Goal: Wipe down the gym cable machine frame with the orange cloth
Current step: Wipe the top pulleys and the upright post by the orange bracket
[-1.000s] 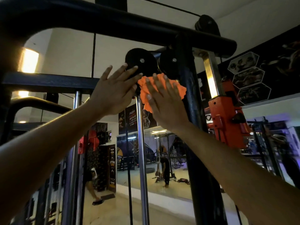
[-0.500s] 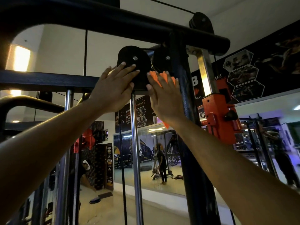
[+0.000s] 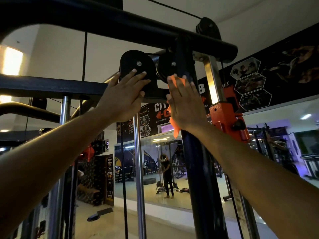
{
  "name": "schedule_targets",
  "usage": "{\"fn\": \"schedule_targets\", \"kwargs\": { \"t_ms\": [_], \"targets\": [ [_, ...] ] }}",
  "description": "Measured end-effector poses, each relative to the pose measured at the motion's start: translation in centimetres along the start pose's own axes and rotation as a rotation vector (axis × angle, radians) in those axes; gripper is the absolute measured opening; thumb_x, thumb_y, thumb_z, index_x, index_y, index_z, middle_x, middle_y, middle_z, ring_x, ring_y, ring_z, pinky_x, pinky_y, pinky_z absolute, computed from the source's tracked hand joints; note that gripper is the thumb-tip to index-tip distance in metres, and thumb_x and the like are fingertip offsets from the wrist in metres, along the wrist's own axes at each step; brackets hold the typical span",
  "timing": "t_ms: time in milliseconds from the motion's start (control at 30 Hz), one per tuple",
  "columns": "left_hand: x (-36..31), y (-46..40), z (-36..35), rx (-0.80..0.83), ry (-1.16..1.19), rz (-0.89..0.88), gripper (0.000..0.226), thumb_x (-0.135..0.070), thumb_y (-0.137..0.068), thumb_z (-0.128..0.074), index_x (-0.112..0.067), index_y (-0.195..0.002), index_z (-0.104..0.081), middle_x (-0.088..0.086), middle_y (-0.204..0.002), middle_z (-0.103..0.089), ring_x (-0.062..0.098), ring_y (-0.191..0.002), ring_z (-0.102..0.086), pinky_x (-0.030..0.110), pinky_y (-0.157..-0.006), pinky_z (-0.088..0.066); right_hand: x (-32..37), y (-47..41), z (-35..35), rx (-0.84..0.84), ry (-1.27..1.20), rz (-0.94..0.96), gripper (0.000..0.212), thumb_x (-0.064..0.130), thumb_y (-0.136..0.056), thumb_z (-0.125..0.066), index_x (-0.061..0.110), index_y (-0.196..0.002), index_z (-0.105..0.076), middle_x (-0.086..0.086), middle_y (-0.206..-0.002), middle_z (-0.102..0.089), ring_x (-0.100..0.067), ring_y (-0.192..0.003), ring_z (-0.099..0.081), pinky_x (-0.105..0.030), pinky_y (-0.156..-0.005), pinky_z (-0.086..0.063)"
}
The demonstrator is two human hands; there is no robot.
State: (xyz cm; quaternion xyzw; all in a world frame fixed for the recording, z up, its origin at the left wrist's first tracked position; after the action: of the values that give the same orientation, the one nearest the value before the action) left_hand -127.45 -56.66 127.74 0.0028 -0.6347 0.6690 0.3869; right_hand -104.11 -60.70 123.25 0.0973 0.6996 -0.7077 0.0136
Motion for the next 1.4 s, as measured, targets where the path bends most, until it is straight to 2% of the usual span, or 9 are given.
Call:
{"fn": "schedule_targets", "kwargs": {
  "t_ms": [167, 333, 433, 533, 633, 700, 800, 1133, 1400],
  "targets": [
    [-1.9, -0.6, -1.2, 0.011, -0.007, 0.026, 0.063, -0.047, -0.105, -0.025, -0.028, -0.164, -0.037, -0.001, -0.177, -0.022, 0.019, -0.166, -0.004, 0.070, -0.127, 0.008, 1.4, 0.4, 0.3, 0.080, -0.062, 0.038, 0.062, 0.033, -0.117, -0.039, 0.017, -0.173, -0.018, -0.007, -0.183, -0.007, -0.031, -0.169, 0.001, -0.051, -0.136, -0.009],
    [-3.2, -1.4, -2.0, -0.002, -0.021, -0.006, 0.065, -0.047, -0.103, -0.024, -0.026, -0.162, -0.040, 0.001, -0.176, -0.027, 0.022, -0.166, -0.007, 0.070, -0.124, 0.017, -2.4, 1.3, 3.9, 0.211, -0.112, 0.175, 0.070, 0.025, -0.113, -0.051, 0.026, -0.174, -0.018, 0.002, -0.183, -0.004, -0.022, -0.166, -0.017, -0.046, -0.117, -0.048],
    [-4.0, -2.7, -2.2, -0.012, 0.018, -0.043, 0.063, -0.046, -0.104, -0.026, -0.025, -0.162, -0.040, 0.002, -0.175, -0.029, 0.022, -0.166, -0.009, 0.068, -0.125, 0.017, -3.6, -0.2, 6.6, 0.102, -0.333, 0.024, 0.063, 0.018, -0.112, -0.054, 0.026, -0.169, -0.029, -0.007, -0.162, -0.047, -0.007, -0.127, -0.062, -0.035, -0.100, -0.060],
    [-4.6, -4.5, -1.9, -0.050, 0.061, -0.043, 0.060, -0.044, -0.105, -0.031, -0.026, -0.161, -0.039, 0.002, -0.174, -0.030, 0.021, -0.165, -0.010, 0.064, -0.127, 0.016, -4.3, -2.7, 7.8, -0.115, -0.421, -0.080, 0.050, 0.023, -0.114, -0.054, 0.022, -0.160, -0.034, 0.001, -0.122, -0.056, -0.009, -0.090, -0.069, -0.038, -0.073, -0.065],
    [-4.8, -5.9, -1.7, -0.075, 0.107, -0.019, 0.059, -0.042, -0.105, -0.033, -0.026, -0.160, -0.039, 0.003, -0.173, -0.033, 0.021, -0.165, -0.014, 0.063, -0.128, 0.013, -4.3, -3.0, 5.5, 0.014, -0.304, -0.090, 0.052, 0.031, -0.115, -0.049, 0.020, -0.164, -0.035, -0.009, -0.150, -0.052, -0.026, -0.129, -0.063, -0.052, -0.105, -0.056],
    [-4.9, -6.6, -1.8, -0.073, 0.114, -0.004, 0.059, -0.042, -0.104, -0.034, -0.026, -0.160, -0.040, 0.004, -0.172, -0.034, 0.022, -0.164, -0.017, 0.062, -0.127, 0.012, -4.1, -1.5, 2.9, 0.124, -0.007, -0.066, 0.062, 0.048, -0.116, -0.031, 0.020, -0.171, -0.024, -0.012, -0.179, -0.019, -0.039, -0.166, -0.013, -0.063, -0.133, -0.013],
    [-4.9, -7.1, -2.2, -0.062, 0.112, 0.007, 0.058, -0.043, -0.105, -0.035, -0.025, -0.160, -0.041, 0.004, -0.172, -0.034, 0.022, -0.164, -0.018, 0.057, -0.126, 0.014, -4.0, 0.2, 1.5, 0.102, 0.127, -0.016, 0.070, 0.056, -0.114, -0.009, 0.021, -0.174, -0.011, -0.013, -0.182, 0.005, -0.036, -0.165, 0.022, -0.059, -0.131, 0.018],
    [-4.9, -9.7, -2.5, 0.000, 0.070, 0.029, 0.070, -0.046, -0.101, -0.032, -0.022, -0.167, -0.030, 0.008, -0.175, -0.028, 0.026, -0.164, -0.017, 0.058, -0.130, -0.003, -5.6, -4.6, 0.7, 0.065, 0.004, -0.201, 0.070, 0.054, -0.114, -0.017, 0.026, -0.175, 0.002, -0.013, -0.182, 0.010, -0.043, -0.165, 0.020, -0.070, -0.130, 0.008],
    [-5.3, -10.4, -3.9, -0.040, 0.015, 0.035, 0.066, -0.044, -0.107, -0.037, -0.021, -0.169, -0.025, 0.005, -0.175, -0.027, 0.023, -0.165, -0.013, 0.054, -0.131, 0.000, -6.5, -0.6, -0.2, 0.151, -0.270, -0.240, 0.075, 0.053, -0.116, -0.021, 0.015, -0.173, 0.009, -0.013, -0.182, 0.004, -0.034, -0.168, -0.001, -0.054, -0.136, -0.003]
  ]
}}
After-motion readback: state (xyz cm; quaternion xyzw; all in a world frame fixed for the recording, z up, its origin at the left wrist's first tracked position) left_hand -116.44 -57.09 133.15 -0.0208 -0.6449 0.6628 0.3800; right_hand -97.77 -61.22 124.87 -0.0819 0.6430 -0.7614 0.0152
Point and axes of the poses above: each hand's wrist, its own y-axis away from the middle knuckle, its own z-axis out of the back of the hand, x = y × z, the point moved 2 cm from there along -y, towards the middle knuckle
